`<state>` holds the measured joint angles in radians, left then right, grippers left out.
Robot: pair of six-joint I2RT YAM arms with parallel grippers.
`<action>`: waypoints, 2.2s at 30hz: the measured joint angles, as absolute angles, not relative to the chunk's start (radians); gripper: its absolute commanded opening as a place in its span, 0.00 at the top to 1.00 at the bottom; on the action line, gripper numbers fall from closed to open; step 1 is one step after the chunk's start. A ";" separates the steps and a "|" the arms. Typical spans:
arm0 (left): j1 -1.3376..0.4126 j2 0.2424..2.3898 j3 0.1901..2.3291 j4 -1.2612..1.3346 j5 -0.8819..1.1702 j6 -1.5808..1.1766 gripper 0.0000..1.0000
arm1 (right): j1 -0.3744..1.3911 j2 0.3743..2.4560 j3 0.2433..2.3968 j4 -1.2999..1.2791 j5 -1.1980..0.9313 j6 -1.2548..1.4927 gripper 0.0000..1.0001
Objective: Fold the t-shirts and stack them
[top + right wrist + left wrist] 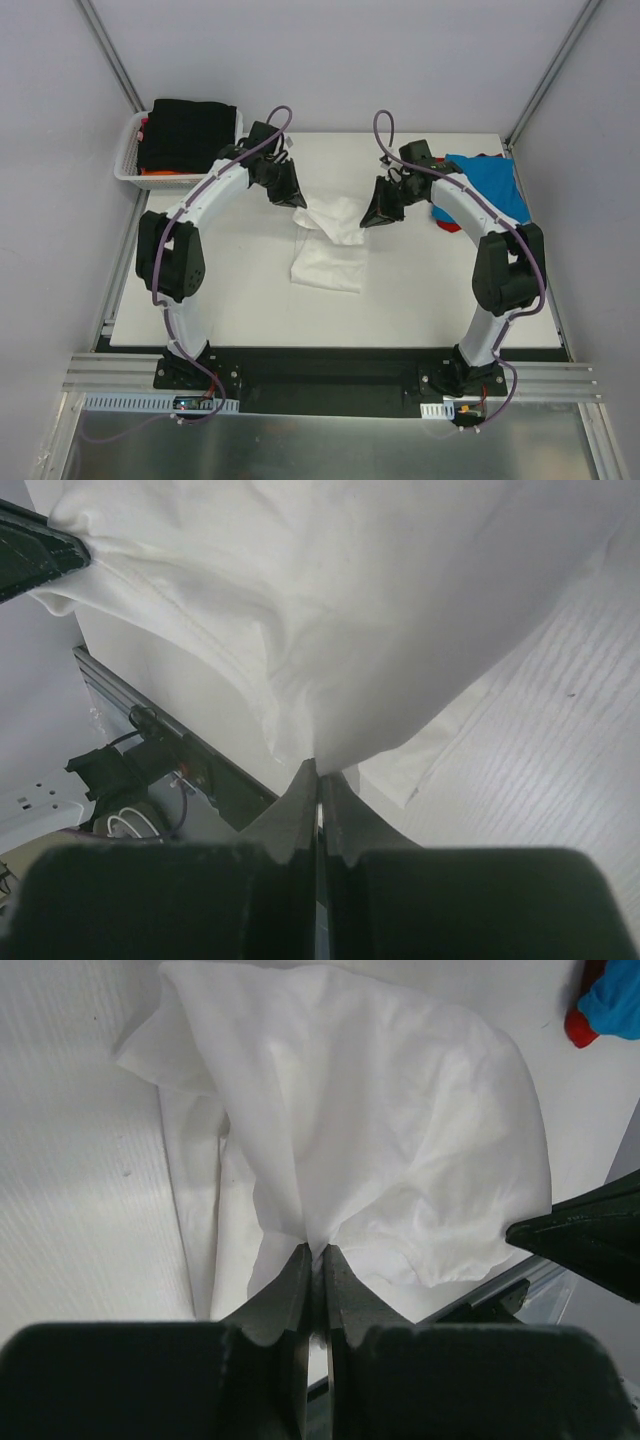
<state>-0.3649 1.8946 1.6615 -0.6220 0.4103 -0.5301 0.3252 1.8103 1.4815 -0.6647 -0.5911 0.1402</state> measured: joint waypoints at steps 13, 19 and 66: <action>-0.385 1.916 1.588 -0.639 0.405 -0.500 1.00 | 0.341 1.820 1.474 -0.667 -0.584 0.145 0.99; -0.381 2.141 1.729 -0.635 0.412 -0.482 1.00 | 0.341 1.871 1.515 -0.670 -0.583 0.145 0.99; -0.299 2.399 2.072 -0.624 0.289 -0.347 0.13 | 0.316 1.894 1.493 -0.722 -0.585 0.095 0.99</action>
<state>-0.2989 2.3985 2.0720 -0.6243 0.2886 -0.3466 0.3157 1.8942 1.4929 -0.7223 -0.5846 0.0952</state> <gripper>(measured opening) 0.889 0.015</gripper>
